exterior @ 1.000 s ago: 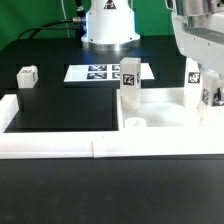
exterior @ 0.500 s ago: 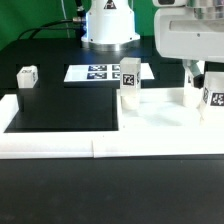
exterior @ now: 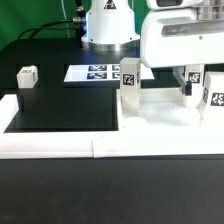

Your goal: Assemble square table

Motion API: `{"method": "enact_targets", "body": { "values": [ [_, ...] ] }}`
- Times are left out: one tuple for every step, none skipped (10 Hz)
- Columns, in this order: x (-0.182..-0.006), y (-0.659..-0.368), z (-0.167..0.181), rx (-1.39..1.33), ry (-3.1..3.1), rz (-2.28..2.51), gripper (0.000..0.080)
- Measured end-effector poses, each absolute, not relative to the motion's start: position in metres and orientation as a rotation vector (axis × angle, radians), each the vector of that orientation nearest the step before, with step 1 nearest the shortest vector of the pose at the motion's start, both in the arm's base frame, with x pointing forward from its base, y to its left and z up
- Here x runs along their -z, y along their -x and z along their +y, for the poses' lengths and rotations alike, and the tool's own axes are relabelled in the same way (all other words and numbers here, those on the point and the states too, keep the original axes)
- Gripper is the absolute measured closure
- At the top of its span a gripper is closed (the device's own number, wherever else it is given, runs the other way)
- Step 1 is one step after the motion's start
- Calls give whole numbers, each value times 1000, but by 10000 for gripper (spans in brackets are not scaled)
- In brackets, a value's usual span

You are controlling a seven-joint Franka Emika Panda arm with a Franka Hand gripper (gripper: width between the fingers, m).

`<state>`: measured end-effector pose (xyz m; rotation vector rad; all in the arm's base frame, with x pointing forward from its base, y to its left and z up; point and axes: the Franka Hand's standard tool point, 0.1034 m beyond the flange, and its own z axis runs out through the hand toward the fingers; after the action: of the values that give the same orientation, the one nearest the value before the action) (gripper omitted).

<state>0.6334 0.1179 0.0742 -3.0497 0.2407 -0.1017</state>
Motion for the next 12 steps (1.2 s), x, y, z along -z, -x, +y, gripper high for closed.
{"method": "enact_targets", "body": {
  "values": [
    [-74,-633,118,100,3048,251,150],
    [-74,-633,118,100,3048,251,150],
    [-74,-633,118,100,3048,251,285],
    [-74,-633,118,100,3048,251,424],
    [-74,-633,118,99,3047,259,424],
    [-74,-633,117,100,3042,303,509],
    [-73,-633,116,103,3028,410,509],
    [-73,-633,116,103,3006,539,509],
    [-73,-633,115,97,2964,732,509],
    [-72,-633,114,95,2885,977,509],
    [-72,-632,112,81,2779,1212,509],
    [-72,-632,110,49,2632,1455,509]
  ]
}}
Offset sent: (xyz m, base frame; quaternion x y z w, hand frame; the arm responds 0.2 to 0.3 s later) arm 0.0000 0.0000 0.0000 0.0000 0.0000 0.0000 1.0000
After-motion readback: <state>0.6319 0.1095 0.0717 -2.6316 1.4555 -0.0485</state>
